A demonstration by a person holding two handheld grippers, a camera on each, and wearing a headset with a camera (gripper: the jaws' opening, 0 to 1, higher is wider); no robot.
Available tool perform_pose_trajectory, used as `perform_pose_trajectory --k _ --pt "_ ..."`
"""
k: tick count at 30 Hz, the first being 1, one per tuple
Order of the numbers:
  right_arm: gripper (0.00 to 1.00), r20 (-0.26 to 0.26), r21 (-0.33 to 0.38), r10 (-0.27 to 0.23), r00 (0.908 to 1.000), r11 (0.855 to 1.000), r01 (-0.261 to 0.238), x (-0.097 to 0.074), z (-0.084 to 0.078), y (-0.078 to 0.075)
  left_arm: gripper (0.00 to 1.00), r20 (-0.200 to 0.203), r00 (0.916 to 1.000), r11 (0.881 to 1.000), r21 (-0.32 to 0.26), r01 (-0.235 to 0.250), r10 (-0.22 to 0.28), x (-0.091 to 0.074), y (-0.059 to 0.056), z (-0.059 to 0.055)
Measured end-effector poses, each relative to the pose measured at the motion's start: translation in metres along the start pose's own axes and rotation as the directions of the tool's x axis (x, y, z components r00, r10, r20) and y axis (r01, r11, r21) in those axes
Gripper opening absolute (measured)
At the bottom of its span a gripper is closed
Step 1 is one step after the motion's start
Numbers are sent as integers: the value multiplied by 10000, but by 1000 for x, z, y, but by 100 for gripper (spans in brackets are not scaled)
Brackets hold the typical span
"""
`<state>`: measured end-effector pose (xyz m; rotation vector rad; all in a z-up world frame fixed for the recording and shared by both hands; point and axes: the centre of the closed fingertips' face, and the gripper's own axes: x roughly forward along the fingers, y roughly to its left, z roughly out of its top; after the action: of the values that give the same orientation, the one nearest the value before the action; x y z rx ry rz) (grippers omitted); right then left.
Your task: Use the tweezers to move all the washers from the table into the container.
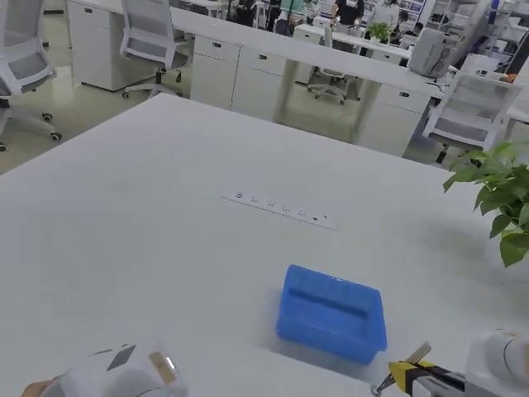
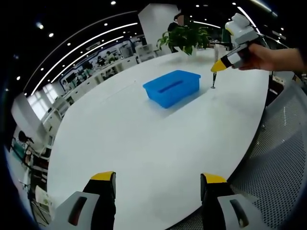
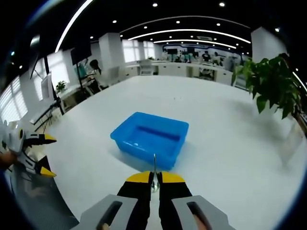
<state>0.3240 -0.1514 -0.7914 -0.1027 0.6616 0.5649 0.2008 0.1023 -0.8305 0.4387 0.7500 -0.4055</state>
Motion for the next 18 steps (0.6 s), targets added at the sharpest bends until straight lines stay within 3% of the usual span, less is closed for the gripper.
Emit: perform_pose_trajectory --k 9,18 --pt "1 385 76 165 9991 9998 -168 -1 13 2 73 -159 9999 9999 172 10 -7 1 -1 -2" --pt "1 795 -649 341 9963 9975 -289 0 43 8 73 -281 9996 9999 141 1 3 1 -1 -4"
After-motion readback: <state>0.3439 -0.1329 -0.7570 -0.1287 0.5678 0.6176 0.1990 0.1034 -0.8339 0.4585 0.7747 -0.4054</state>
